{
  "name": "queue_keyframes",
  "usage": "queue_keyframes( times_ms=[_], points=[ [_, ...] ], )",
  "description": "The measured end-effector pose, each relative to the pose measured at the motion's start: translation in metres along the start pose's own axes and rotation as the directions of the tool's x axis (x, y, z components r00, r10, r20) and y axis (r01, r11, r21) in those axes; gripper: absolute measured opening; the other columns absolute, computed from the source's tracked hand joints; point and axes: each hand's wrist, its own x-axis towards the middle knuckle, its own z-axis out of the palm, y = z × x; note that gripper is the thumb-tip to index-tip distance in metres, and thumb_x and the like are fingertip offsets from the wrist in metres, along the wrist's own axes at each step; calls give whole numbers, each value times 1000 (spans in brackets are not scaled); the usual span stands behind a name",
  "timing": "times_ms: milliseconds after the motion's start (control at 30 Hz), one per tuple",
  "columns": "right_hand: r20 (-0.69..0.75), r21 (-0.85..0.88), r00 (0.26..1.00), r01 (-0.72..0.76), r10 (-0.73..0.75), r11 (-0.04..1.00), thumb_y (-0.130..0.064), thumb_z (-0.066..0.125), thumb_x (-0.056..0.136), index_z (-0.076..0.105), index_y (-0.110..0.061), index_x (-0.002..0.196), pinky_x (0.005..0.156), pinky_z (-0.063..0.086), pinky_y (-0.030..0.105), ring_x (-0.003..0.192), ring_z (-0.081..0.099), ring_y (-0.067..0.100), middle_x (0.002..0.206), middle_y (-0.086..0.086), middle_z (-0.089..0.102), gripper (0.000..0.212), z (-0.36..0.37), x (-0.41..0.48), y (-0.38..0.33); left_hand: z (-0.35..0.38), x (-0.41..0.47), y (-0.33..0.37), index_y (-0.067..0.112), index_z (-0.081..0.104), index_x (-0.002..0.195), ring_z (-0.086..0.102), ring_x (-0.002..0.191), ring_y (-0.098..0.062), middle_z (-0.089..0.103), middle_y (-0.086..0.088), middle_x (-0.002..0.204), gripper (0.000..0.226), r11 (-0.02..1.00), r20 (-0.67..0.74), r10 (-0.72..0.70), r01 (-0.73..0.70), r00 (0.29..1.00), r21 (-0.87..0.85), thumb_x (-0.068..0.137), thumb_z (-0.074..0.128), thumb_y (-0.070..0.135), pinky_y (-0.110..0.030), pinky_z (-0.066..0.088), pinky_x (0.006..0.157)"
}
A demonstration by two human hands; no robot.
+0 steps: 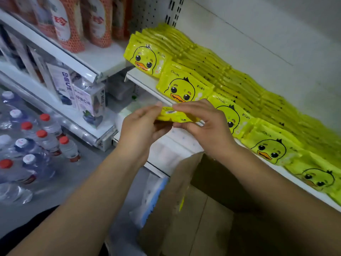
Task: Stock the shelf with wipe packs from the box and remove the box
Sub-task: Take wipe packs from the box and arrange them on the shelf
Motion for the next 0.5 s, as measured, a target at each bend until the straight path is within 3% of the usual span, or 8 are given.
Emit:
queue_keyframes(
  times_ms=[100,167,200,300,367,433,500],
  points=[
    [-98,203,960,-240,263,949,-11,75,87,74,-24,104,77,41,7,84,60,-9,84,-27,70,22,-20,-30,-8,8,-13,-11,12,64,109,75,71,-25,76,-14,82,24,973,20,54,-57,998,223,104,55,33,-31,62,64],
    [-142,267,910,-343,388,901,-14,68,95,70,-24,89,67,40,7,68,57,-9,67,-28,64,11,-32,-51,-10,10,-19,-19,15,66,111,70,68,-20,75,-8,82,32,901,21,153,-148,988,407,102,55,44,-28,57,62],
    [-178,301,880,-378,441,875,-18,66,97,68,-24,83,67,43,10,66,58,-6,65,-26,64,15,-36,-62,-12,10,-20,-23,15,67,113,69,76,-20,73,-5,88,41,857,13,195,-177,981,485,98,58,52,-30,55,68],
    [-194,557,739,-458,645,693,-30,64,98,72,-19,99,79,62,40,88,74,22,95,-3,78,13,-40,-95,-14,16,-31,-30,18,69,116,65,104,-21,70,-3,110,51,797,-2,160,-128,987,590,91,62,62,-32,49,85],
    [-148,674,654,-482,742,559,-31,60,99,69,-15,113,76,63,42,92,75,23,104,4,78,23,-42,-109,-19,23,-40,-36,17,73,102,69,103,-26,75,-7,106,38,827,50,53,-72,997,557,96,62,53,-37,55,91],
    [-112,695,618,-511,778,506,-36,56,100,67,-17,115,76,62,40,95,75,22,106,3,77,27,-44,-123,-21,31,-46,-41,13,74,102,74,94,-31,76,-12,100,31,849,106,19,-72,994,523,101,61,41,-39,63,80],
    [-108,683,584,-545,805,487,-52,53,99,69,-24,114,87,60,47,101,73,23,109,0,77,36,-45,-136,-21,37,-54,-44,16,72,104,74,78,-19,77,-5,92,23,862,137,35,-99,990,496,103,58,34,-28,60,60]
  ],
)
